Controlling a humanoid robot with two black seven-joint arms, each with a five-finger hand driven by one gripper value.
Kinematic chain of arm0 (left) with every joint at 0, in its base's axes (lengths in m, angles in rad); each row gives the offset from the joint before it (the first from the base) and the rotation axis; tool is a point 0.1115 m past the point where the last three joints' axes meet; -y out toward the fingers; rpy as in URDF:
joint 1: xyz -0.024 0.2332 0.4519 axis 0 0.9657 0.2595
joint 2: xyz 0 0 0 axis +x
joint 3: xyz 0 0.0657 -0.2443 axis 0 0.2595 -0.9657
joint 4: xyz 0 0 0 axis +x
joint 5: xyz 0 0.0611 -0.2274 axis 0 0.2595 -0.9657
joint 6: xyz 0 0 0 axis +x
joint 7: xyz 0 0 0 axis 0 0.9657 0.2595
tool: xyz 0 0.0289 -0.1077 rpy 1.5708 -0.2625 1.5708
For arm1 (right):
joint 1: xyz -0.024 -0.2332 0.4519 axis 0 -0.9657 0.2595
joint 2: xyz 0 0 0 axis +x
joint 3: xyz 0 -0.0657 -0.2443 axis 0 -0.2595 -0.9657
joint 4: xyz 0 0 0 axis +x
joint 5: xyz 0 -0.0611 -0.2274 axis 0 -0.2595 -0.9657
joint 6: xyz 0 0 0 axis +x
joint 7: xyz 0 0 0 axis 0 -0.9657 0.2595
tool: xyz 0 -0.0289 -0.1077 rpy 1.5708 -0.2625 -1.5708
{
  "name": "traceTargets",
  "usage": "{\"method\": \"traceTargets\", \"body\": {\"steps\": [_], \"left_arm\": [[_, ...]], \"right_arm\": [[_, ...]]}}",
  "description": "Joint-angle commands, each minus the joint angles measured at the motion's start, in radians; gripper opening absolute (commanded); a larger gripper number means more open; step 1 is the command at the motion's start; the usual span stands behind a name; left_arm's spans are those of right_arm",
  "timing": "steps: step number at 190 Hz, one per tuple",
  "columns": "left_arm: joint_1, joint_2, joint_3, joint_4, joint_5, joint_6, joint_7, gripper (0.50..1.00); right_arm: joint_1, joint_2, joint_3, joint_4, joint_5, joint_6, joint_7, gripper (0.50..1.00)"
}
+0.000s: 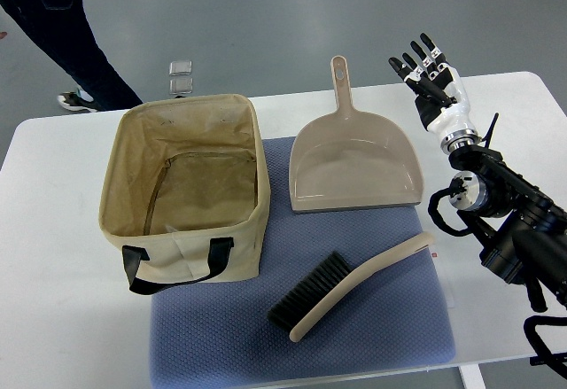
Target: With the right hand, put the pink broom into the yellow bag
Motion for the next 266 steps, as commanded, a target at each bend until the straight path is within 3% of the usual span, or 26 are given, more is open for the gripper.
{"method": "traceTargets", "body": {"steps": [1,142,196,266], "left_arm": [[0.000,0.000,0.000,0.001,0.000,0.000,0.000,1.000],[-0.003,0.000,0.000,0.009,-0.002,0.000,0.000,1.000],[-0.003,0.000,0.000,0.009,-0.002,0.002,0.000,1.000],[-0.003,0.000,0.000,0.009,-0.002,0.002,0.000,1.000]], "right_arm": [[0.000,0.000,0.000,0.000,0.000,0.000,0.000,0.930],[0.049,-0.044,-0.021,0.000,-0.037,0.009,-0.011,0.930],[0.117,-0.132,-0.046,-0.003,-0.247,-0.001,-0.001,0.930],[0.219,-0.140,-0.067,0.000,-0.584,0.014,-0.017,0.930]]}}
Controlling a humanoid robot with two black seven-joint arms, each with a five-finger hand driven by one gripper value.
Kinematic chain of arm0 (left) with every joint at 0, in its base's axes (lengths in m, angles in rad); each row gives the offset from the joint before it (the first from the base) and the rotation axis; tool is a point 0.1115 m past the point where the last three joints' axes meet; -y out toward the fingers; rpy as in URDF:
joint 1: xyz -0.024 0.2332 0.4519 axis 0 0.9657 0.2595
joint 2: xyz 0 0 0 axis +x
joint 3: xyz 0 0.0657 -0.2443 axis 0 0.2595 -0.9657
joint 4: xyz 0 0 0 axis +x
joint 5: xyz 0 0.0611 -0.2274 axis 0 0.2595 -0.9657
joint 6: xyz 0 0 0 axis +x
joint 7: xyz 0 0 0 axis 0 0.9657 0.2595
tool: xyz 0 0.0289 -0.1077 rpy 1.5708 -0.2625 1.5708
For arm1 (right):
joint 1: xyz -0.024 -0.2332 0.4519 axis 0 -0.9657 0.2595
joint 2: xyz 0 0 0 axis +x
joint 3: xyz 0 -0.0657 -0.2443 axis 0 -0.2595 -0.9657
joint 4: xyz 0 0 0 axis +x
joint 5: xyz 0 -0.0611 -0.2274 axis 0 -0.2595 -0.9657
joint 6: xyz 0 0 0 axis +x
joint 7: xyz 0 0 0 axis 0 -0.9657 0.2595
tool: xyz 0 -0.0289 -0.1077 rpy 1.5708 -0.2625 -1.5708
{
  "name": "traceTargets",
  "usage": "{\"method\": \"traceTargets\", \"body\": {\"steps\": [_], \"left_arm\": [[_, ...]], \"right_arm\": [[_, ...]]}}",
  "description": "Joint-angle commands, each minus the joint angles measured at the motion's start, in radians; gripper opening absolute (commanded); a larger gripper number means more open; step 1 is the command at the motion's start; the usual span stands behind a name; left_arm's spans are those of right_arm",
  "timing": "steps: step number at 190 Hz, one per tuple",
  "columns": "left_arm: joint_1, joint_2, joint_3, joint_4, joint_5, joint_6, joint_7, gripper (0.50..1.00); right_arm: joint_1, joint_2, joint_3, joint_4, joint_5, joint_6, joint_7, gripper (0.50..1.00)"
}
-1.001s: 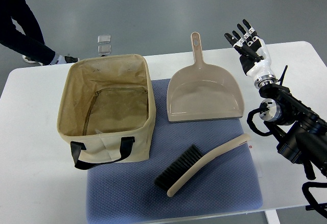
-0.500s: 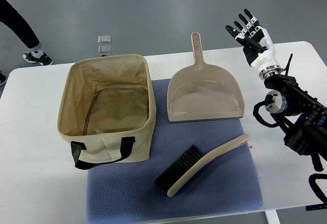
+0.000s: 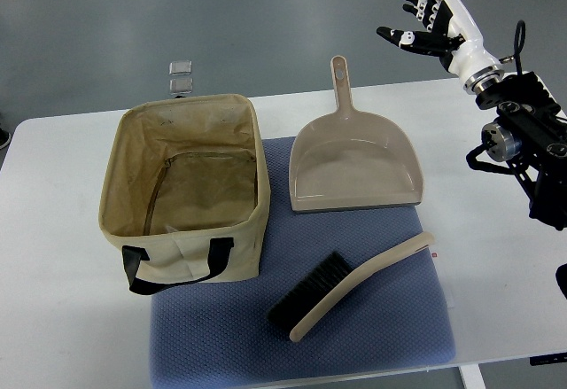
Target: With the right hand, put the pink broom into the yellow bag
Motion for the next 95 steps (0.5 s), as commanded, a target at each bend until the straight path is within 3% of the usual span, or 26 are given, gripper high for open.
{"method": "traceTargets", "body": {"steps": [1,58,95], "left_arm": [[0.000,0.000,0.000,0.000,0.000,0.000,0.000,1.000],[0.000,0.000,0.000,0.000,0.000,0.000,0.000,1.000],[0.000,0.000,0.000,0.000,0.000,0.000,0.000,1.000]], "right_arm": [[0.036,-0.003,-0.017,0.001,-0.055,0.005,-0.003,0.930],[0.206,-0.125,-0.373,0.021,-0.050,0.012,-0.004,0.930],[0.338,-0.251,-0.708,0.241,-0.056,0.009,-0.001,0.930]]}}
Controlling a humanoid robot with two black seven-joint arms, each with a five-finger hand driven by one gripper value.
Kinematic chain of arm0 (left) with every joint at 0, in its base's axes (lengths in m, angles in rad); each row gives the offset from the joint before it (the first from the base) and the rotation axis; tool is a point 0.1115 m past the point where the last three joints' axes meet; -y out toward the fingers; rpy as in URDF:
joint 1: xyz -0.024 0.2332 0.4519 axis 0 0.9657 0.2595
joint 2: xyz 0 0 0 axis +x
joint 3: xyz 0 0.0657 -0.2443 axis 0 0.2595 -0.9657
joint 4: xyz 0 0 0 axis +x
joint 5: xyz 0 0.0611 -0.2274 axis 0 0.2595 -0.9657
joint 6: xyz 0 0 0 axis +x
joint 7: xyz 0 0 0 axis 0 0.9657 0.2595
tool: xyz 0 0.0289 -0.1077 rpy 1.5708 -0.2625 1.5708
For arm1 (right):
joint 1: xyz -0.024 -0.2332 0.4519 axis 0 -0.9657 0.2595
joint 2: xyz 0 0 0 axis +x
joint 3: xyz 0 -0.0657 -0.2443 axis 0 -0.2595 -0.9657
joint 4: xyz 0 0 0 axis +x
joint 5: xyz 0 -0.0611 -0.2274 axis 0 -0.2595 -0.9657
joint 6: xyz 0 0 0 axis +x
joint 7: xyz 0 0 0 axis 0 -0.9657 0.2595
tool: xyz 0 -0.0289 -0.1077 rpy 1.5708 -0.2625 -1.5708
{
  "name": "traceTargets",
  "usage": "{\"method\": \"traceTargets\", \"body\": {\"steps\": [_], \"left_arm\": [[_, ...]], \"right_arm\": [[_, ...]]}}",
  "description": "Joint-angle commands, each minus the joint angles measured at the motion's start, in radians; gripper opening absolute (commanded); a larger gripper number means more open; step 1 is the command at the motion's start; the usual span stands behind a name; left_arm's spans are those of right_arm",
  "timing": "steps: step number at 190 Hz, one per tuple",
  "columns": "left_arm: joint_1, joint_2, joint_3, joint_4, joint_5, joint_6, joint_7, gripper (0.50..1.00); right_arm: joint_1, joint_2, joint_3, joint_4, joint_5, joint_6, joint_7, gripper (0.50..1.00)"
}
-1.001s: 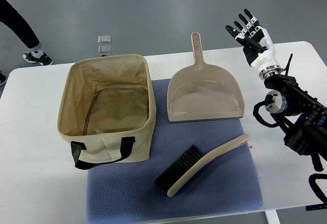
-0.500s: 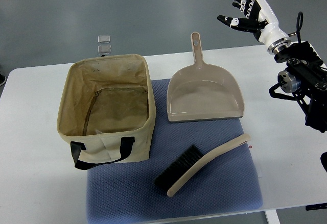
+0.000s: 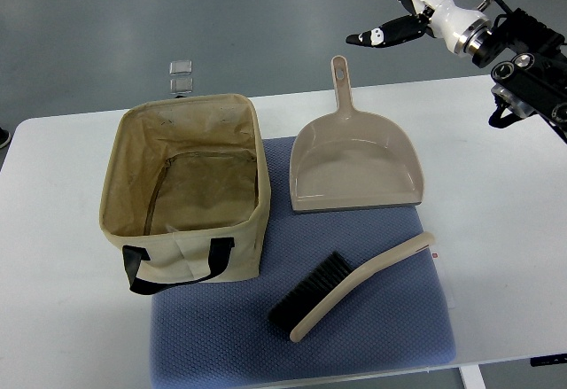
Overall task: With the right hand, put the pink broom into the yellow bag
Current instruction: 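Lower the right hand onto the beige brush handle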
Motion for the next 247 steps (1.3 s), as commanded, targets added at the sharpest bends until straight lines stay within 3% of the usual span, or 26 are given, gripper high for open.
{"method": "traceTargets", "body": {"steps": [1,22,62,141,185,247], "left_arm": [[0.000,0.000,0.000,0.000,0.000,0.000,0.000,1.000],[0.000,0.000,0.000,0.000,0.000,0.000,0.000,1.000],[0.000,0.000,0.000,0.000,0.000,0.000,0.000,1.000],[0.000,0.000,0.000,0.000,0.000,0.000,0.000,1.000],[0.000,0.000,0.000,0.000,0.000,0.000,0.000,1.000],[0.000,0.000,0.000,0.000,0.000,0.000,0.000,1.000]], "right_arm": [[0.072,-0.069,-0.177,0.127,-0.006,-0.003,0.003,0.930],[0.167,-0.147,-0.403,0.274,-0.016,-0.017,0.012,0.930],[0.288,-0.198,-0.680,0.417,-0.082,-0.017,0.058,0.930],[0.271,-0.193,-0.754,0.513,-0.337,0.005,0.078,0.930],[0.174,-0.251,-0.754,0.518,-0.466,0.003,0.126,0.930],[0.067,-0.281,-0.743,0.507,-0.504,-0.089,0.112,0.928]]}}
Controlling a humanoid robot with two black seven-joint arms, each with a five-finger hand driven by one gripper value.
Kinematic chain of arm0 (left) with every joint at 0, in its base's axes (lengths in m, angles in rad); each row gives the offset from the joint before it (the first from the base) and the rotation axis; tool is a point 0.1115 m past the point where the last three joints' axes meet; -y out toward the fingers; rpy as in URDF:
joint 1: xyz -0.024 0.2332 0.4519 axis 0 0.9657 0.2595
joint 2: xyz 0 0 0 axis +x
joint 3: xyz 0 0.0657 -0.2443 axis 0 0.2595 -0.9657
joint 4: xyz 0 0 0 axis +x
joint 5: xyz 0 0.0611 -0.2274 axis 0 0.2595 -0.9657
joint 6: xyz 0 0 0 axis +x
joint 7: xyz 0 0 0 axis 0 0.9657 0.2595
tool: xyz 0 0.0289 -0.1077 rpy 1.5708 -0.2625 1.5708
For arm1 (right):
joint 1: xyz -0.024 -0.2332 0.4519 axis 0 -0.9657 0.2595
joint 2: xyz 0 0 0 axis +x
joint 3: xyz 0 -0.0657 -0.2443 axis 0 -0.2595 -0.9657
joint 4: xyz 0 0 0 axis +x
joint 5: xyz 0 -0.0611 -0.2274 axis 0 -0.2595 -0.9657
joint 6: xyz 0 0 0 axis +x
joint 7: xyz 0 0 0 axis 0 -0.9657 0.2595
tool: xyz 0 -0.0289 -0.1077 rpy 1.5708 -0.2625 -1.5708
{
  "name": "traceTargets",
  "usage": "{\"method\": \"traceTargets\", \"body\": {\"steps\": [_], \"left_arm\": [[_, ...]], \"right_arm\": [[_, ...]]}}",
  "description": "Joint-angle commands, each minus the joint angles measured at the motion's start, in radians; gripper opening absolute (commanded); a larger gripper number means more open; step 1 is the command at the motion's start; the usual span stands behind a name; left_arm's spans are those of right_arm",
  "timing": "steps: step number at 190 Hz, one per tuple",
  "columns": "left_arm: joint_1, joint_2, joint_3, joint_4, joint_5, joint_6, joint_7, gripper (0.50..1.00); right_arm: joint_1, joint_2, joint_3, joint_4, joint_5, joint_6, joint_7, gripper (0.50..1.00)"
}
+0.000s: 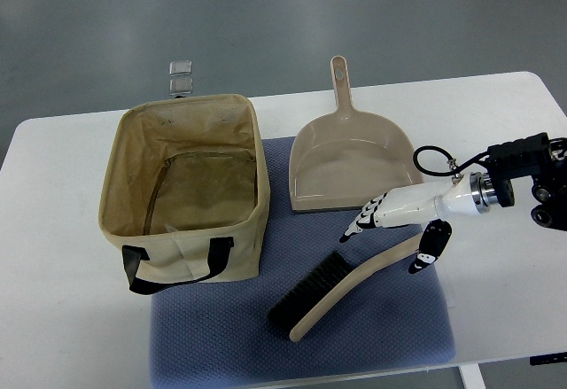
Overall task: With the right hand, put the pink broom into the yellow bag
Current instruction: 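Lower the right hand onto the beige brush handle, then close the right hand fingers around the brush handle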
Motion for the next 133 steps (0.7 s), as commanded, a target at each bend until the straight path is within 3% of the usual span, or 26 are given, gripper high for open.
{"method": "traceTargets", "body": {"steps": [1,24,67,133], "left_arm": [[0.000,0.000,0.000,0.000,0.000,0.000,0.000,1.000],[0.000,0.000,0.000,0.000,0.000,0.000,0.000,1.000],[0.000,0.000,0.000,0.000,0.000,0.000,0.000,1.000],[0.000,0.000,0.000,0.000,0.000,0.000,0.000,1.000]], "right_arm": [[-0.027,-0.005,0.002,-0.008,-0.002,-0.041,-0.008,0.928],[-0.047,-0.007,0.002,-0.014,-0.005,-0.096,-0.031,0.926],[-0.087,-0.015,0.002,-0.015,-0.031,-0.114,-0.038,0.901],[-0.110,-0.013,0.004,-0.038,-0.032,-0.146,-0.054,0.780]]}}
